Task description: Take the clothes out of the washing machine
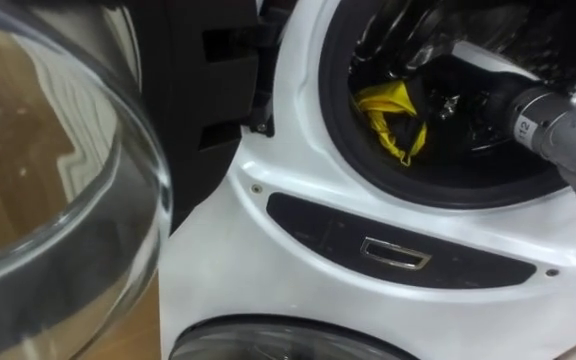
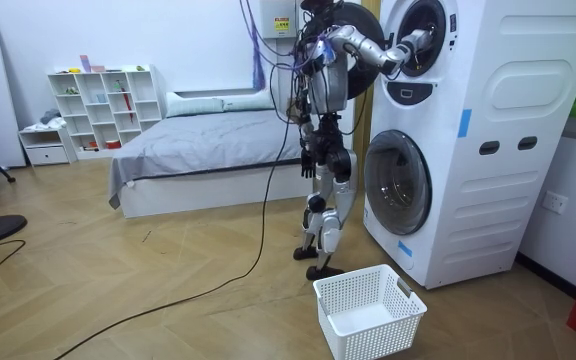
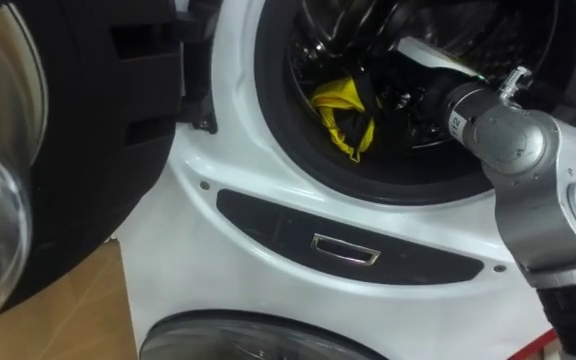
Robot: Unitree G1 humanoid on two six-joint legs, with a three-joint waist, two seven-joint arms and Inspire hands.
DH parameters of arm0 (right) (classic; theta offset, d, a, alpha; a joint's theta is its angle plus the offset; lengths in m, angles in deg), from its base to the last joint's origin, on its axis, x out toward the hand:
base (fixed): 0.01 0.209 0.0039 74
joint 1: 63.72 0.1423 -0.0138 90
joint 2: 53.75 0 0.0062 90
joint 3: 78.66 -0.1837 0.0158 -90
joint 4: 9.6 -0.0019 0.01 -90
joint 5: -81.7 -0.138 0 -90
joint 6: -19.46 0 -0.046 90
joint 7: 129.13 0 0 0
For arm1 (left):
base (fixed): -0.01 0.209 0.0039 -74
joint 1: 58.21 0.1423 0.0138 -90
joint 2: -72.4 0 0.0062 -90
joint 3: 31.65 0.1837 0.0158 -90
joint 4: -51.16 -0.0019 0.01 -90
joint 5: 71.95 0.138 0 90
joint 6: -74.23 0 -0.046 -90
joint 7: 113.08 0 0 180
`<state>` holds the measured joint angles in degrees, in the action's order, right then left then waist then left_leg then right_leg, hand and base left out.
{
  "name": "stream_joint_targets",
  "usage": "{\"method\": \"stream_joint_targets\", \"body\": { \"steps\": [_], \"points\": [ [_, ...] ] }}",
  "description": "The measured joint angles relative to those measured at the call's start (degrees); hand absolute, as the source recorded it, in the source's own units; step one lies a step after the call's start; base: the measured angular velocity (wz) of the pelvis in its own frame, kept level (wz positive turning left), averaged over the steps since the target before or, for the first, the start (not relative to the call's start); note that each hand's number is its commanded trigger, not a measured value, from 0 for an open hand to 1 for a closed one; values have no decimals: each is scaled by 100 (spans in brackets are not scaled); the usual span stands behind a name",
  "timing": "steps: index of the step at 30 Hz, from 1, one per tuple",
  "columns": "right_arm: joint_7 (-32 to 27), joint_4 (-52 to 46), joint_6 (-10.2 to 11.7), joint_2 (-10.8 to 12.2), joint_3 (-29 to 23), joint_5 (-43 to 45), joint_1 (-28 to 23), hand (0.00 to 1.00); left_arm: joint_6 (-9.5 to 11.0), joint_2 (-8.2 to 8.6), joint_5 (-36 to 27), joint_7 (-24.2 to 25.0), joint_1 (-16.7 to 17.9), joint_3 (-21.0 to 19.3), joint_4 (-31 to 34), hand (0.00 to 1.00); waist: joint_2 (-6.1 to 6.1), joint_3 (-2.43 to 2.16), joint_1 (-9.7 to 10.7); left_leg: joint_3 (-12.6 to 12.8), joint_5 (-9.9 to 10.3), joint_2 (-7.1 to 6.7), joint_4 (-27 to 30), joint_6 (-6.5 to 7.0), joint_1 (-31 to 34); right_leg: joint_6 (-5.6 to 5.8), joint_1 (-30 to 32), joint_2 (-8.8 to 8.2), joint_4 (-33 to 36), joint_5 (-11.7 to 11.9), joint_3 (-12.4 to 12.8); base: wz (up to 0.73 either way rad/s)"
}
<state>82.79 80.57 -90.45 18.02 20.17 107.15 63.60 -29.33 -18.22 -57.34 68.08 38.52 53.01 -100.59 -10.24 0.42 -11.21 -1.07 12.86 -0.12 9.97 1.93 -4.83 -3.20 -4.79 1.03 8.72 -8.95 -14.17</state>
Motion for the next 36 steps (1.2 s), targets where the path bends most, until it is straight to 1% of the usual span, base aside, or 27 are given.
{"method": "stream_joint_targets", "body": {
  "steps": [5,6,8,9,11,12,14,15,16,17,18,19,20,22,23,24,25,26,27,28,29,30,31,33,34,35,36],
  "points": [
    [-15,-186,0,-20,-25,-29,-36,100,59,2,-2,-79,2,0,0,0,50,-10,26,18,-1,8,-18,-1,-2,0,21,8,2,0,14,-2],
    [-15,-293,0,-38,-20,-20,-48,100,112,14,-2,-132,13,0,-9,0,55,-12,27,57,-3,14,-15,-2,4,0,52,11,6,0,36,-12],
    [-16,-443,2,-37,-18,-9,-49,100,144,41,-4,-221,45,6,-15,0,58,-10,50,94,-3,17,-29,-2,26,0,104,18,11,0,119,-14],
    [-16,-589,2,-37,-16,20,-58,100,165,49,-9,-227,76,6,-16,0,46,-19,88,107,-3,17,-39,-2,27,0,115,19,13,0,131,-7],
    [-43,-833,1,-37,-15,22,-83,100,231,48,-22,-260,137,-4,-25,0,78,-8,150,148,-3,17,-38,-1,16,0,116,19,5,0,155,-8],
    [-102,-1060,2,-38,-19,25,-181,100,269,50,-19,-311,175,-9,-28,0,72,-23,160,188,-4,18,-31,0,1,0,113,20,2,0,184,-12],
    [-200,-1547,7,-28,-88,155,-440,100,353,57,-27,-352,206,-22,-67,0,109,-16,165,210,-5,18,-34,0,-39,1,109,27,-5,0,281,-14],
    [-260,-1896,11,-21,-158,204,-645,100,409,76,-16,-361,207,-29,-133,0,122,-34,208,265,-5,21,-33,-1,-61,1,98,27,-7,0,291,-9],
    [-288,-2233,73,-12,-283,203,-848,100,450,120,-5,-378,217,-88,-257,0,196,-21,267,272,-5,22,-33,-1,-72,1,82,25,-4,0,304,-4],
    [-299,-2389,119,-11,-344,178,-936,100,448,155,-5,-404,212,-123,-279,0,221,-31,313,285,-5,21,-34,-1,-74,1,81,22,-1,0,319,0],
    [-313,-2687,191,-8,-391,122,-1033,100,467,209,-13,-467,277,-132,-293,0,247,-46,383,301,-5,20,-37,-1,-82,1,81,20,1,0,354,-11],
    [-347,-2924,294,9,-408,-2,-1108,100,489,224,-36,-496,329,-131,-301,0,284,-48,494,337,-5,22,-36,-1,-86,2,94,23,-1,0,419,-17],
    [-355,-3046,357,15,-457,-95,-1184,100,494,221,-43,-507,374,-133,-302,0,289,-50,533,355,-5,24,-35,-1,-92,2,97,26,-3,0,450,-15],
    [-433,-3550,633,31,-836,-460,-1672,100,557,252,-27,-571,425,-255,-304,0,351,-77,696,416,-5,34,-38,-2,-96,2,94,29,5,0,503,2],
    [-467,-3642,708,38,-917,-528,-1796,100,585,275,-10,-580,430,-308,-307,0,374,-93,716,428,-6,35,-40,-2,-108,2,92,32,6,0,555,-8],
    [-522,-3802,864,82,-1047,-576,-1990,100,678,307,-1,-598,456,-378,-326,0,413,-86,754,434,-6,39,-54,-3,-168,2,57,42,4,0,659,-19],
    [-619,-3922,992,145,-1159,-682,-2204,100,764,319,-2,-602,510,-422,-355,0,447,-77,799,461,-6,44,-59,-3,-203,2,8,47,-10,1,662,-19],
    [-666,-3952,1077,175,-1236,-738,-2336,100,783,321,-1,-603,534,-432,-356,0,454,-72,819,511,-5,49,-59,-4,-217,2,-9,48,-11,1,664,-12],
    [-766,-3986,1207,219,-1365,-828,-2621,100,811,334,-1,-609,575,-462,-364,0,454,-73,907,602,-5,63,-61,-4,-274,2,-35,54,-6,1,682,-5],
    [-805,-4001,1356,267,-1489,-844,-2888,100,825,348,2,-612,617,-472,-365,0,472,-74,972,642,-5,71,-62,-4,-297,2,-51,63,-5,1,741,-6],
    [-806,-4063,1438,291,-1535,-849,-2984,100,834,361,1,-612,632,-483,-366,0,462,-82,984,685,-5,73,-64,-4,-310,2,-52,67,-6,1,808,-6],
    [-807,-4200,1547,363,-1626,-920,-3157,100,879,398,1,-612,664,-550,-366,0,453,-88,989,743,-5,83,-69,-4,-325,2,-45,83,-3,1,908,-7],
    [-809,-4261,1647,437,-1759,-1014,-3310,100,896,426,3,-608,687,-574,-380,0,441,-94,1003,746,-5,90,-77,-5,-351,2,-28,95,-1,1,956,-6],
    [-840,-4310,1774,496,-1871,-1127,-3502,100,893,457,4,-598,696,-576,-431,0,436,-99,1006,786,-4,97,-85,-6,-388,2,-45,101,8,1,978,-4],
    [-891,-4356,1825,513,-1977,-1260,-3639,100,895,479,4,-598,709,-587,-431,0,434,-101,1010,897,-4,100,-84,-6,-400,2,-49,102,12,1,1053,-4],
    [-911,-4370,1859,513,-2032,-1344,-3695,100,896,483,2,-598,721,-588,-429,0,435,-101,1029,931,-4,103,-84,-6,-406,3,-51,105,11,1,1108,4],
    [-916,-4370,1934,507,-2156,-1594,-3811,100,897,484,5,-600,738,-609,-430,0,438,-98,1112,948,-3,110,-85,-8,-408,3,-61,111,9,1,1161,13]
  ]
}}
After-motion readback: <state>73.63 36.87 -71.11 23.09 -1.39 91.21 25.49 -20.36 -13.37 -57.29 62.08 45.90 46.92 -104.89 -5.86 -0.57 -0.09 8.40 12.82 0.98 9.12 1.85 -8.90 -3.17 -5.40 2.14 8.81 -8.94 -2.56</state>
